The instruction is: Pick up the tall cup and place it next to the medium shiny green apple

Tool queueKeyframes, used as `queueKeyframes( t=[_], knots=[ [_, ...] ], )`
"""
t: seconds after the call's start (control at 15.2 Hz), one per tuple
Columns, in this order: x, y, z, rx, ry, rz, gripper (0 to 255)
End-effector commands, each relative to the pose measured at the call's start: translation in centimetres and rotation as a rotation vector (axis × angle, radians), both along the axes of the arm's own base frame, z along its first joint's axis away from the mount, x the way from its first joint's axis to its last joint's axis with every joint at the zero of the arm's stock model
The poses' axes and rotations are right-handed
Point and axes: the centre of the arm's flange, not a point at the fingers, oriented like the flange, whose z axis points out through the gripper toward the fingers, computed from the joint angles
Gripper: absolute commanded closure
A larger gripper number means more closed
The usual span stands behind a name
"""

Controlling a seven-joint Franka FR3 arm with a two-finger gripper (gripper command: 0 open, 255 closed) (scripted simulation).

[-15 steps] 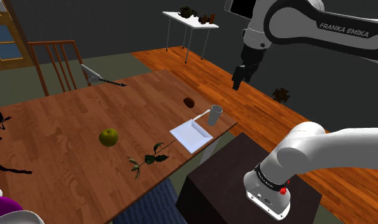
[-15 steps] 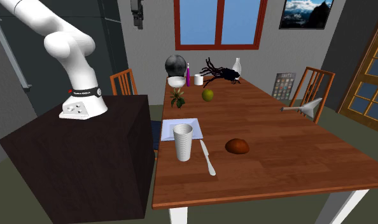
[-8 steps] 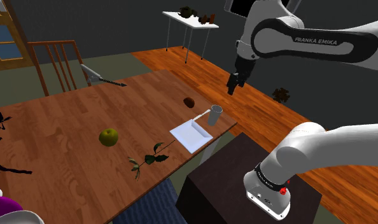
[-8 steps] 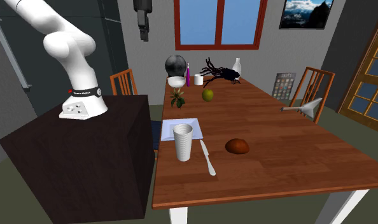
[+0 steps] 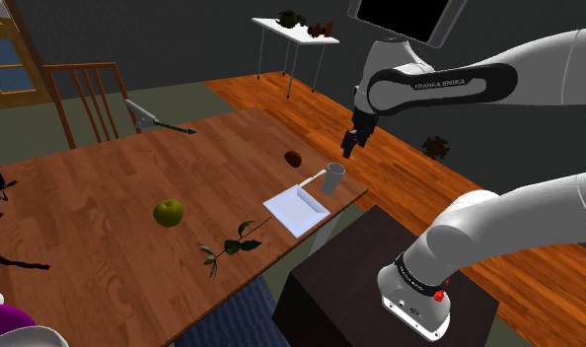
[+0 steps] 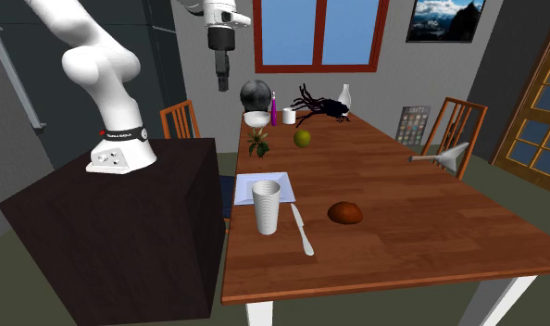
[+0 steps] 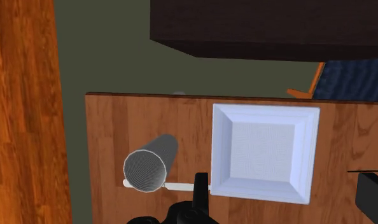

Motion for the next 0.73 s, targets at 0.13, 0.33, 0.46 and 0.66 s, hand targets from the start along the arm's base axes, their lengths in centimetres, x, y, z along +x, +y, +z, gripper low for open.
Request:
queueKeyframes(
  t=[0.13, 0.33, 0.46, 0.66],
  knots=[
    [2.1, -2.7, -4.2, 0.002, -0.007, 0.005, 0],
    [3.6, -4.5, -7.4, 0.003, -0.01, 0.008, 0],
    [4.6, -5.7, -9.5, 0.004, -0.012, 0.01, 0],
    [6.1, -7.6, -12.7, 0.006, -0.015, 0.012, 0]
  ],
)
